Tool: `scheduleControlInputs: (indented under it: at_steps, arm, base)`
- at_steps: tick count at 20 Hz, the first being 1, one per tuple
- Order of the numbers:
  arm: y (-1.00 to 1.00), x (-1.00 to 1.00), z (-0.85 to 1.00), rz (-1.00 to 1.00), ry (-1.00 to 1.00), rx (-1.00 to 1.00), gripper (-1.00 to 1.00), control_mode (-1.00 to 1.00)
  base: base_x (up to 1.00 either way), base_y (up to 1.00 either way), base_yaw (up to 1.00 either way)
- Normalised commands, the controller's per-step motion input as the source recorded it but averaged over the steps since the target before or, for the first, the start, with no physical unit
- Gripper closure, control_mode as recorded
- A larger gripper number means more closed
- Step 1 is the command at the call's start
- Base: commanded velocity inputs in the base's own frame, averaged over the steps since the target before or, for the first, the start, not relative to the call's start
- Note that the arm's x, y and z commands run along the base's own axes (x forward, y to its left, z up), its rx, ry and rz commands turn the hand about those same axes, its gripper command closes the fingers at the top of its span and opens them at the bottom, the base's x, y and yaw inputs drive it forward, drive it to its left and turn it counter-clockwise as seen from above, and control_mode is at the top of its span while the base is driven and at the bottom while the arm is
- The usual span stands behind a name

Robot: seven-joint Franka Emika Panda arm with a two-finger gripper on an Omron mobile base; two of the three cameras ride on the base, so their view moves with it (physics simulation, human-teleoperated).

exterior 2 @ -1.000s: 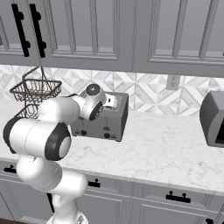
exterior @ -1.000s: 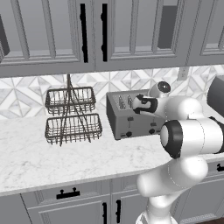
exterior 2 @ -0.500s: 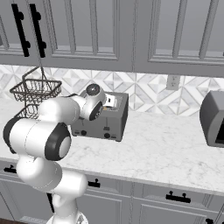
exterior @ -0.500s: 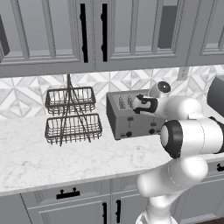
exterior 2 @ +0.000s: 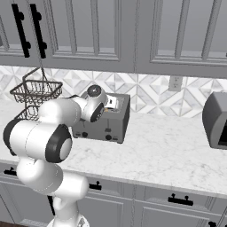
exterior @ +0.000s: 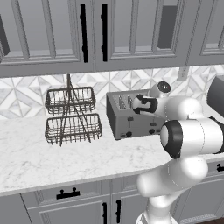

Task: Start the toaster. Once the lever pops up, take the bread to the plate on the dining counter.

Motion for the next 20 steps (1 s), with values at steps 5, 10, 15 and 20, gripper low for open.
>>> scheduleControlInputs:
  at_steps: [5, 10, 15, 20]
  arm:
    - [0.00, 0.00, 0.00, 0.00, 0.00, 0.00, -1.00, -1.00]
    - [0.00, 0.00, 0.00, 0.00, 0.00, 0.00, -1.00, -1.00]
    - [0.00, 0.00, 0.00, 0.00, 0.00, 0.00, -1.00, -1.00]
    - [0.00, 0.00, 0.00, 0.00, 0.00, 0.00, -1.00, -1.00]
  base:
    - [0.00, 0.00, 0.00]
    - [0.00, 0.00, 0.00]
    - [0.00, 0.00, 0.00]
    - [0.00, 0.00, 0.00]
